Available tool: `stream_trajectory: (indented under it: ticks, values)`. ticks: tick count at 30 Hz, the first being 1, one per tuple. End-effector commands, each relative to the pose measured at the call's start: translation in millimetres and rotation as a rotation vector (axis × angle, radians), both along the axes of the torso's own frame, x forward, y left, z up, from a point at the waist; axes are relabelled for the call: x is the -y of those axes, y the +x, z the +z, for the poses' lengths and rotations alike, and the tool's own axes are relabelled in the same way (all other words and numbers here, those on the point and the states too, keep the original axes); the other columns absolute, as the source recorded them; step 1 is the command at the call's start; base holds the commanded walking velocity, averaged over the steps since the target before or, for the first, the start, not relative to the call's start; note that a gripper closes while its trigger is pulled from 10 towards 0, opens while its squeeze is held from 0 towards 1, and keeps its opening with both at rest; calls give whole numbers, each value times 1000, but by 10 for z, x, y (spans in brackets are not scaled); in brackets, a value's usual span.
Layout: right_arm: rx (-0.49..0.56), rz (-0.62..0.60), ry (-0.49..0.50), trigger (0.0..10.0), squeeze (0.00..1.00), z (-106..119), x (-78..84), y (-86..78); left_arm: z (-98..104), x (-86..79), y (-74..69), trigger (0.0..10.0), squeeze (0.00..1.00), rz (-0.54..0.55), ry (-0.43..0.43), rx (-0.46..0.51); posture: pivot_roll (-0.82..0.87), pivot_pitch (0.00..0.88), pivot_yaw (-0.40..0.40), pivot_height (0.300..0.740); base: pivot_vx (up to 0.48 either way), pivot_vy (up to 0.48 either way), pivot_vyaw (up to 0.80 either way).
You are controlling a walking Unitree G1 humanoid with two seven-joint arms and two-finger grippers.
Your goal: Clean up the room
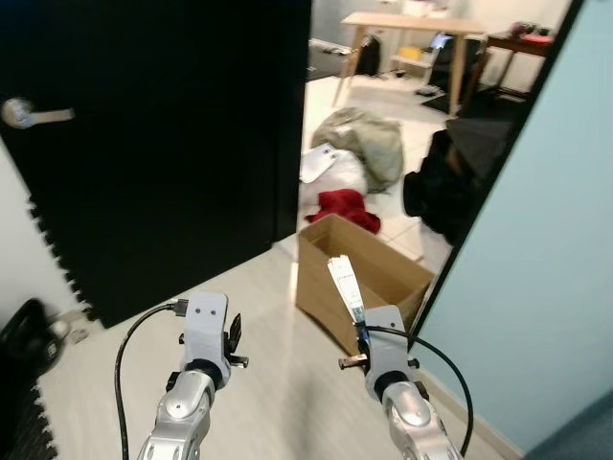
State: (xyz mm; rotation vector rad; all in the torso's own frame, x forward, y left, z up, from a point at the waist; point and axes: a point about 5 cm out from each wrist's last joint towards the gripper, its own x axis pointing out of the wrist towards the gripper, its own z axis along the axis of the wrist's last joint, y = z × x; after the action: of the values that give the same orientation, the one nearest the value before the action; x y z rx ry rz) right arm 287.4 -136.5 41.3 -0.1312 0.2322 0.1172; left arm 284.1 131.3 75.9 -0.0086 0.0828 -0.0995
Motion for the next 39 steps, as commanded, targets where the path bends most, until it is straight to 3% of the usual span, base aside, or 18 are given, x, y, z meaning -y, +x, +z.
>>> stream_trajectory:
  ticks: [1, 14, 29, 39]
  values:
    - [-14, -3, 6, 10000, 0, -20, -8, -8, -29, 10, -10, 10000, 0, -1, 9, -14, -19, 39, -17, 739, 0, 0, -800]
    - [-17, -1, 9, 10000, 0, -22, -10, -6, -24, 11, -5, 10000, 0, 0, 5, -11, -17, 44, -20, 739, 0, 0, -751]
    - [-33, 19, 40, 10000, 0, -77, -171, -30, -32, -87, 12, 10000, 0, 12, 37, -25, 15, 52, 27, 739, 0, 0, 0]
    - [-33, 21, 30, 10000, 0, -66, -119, 3, -12, -28, 29, 10000, 0, 12, 14, -17, 12, 48, 5, 739, 0, 0, 0]
